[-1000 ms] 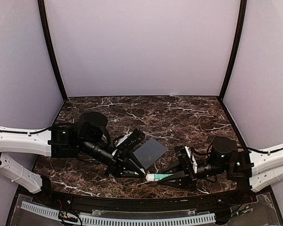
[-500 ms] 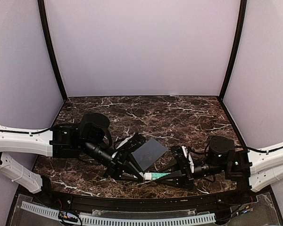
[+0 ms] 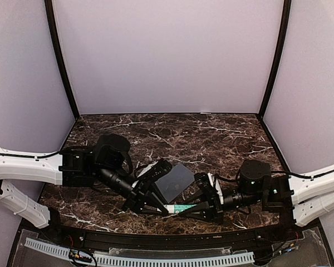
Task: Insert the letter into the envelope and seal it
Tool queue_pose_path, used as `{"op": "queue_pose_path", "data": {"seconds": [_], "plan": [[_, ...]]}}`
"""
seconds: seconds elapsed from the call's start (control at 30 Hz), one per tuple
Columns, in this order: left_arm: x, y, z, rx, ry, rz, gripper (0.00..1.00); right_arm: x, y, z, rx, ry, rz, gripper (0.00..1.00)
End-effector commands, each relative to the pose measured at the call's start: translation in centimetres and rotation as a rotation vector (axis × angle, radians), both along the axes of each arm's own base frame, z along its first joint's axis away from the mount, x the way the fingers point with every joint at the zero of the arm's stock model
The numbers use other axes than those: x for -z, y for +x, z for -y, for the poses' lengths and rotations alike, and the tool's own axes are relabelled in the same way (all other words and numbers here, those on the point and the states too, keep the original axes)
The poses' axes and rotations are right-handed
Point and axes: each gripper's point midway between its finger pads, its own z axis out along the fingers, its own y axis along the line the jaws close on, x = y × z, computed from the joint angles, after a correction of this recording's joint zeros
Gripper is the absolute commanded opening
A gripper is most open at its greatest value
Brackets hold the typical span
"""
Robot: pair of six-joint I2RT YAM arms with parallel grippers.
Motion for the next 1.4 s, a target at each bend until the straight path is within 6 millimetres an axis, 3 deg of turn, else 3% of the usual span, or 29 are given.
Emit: {"op": "queue_pose_path", "data": {"seconds": [0.0, 0.6, 1.03, 1.37], "plan": [[-1.2, -0.2, 0.2, 0.021, -0.028, 0.008, 0.21, -0.3, 0.7, -0.9, 0.017, -0.013, 0.02, 0.0], [0.2, 0.1, 0.2, 0.001, 0.035, -0.009, 0.21, 3.0, 0.7, -2.6, -0.02, -0.156, 0.005, 0.0], [0.6, 0.3, 1.1, 0.014, 0.036, -0.025, 0.21, 2.8, 0.4, -4.1, -0.071, -0.143, 0.026, 0.0], [-1.6, 0.2, 1.8, 0.019, -0.068, -0.042, 0.21, 1.2, 0.0, -3.9, -0.086, -0.048, 0.057, 0.0]]}}
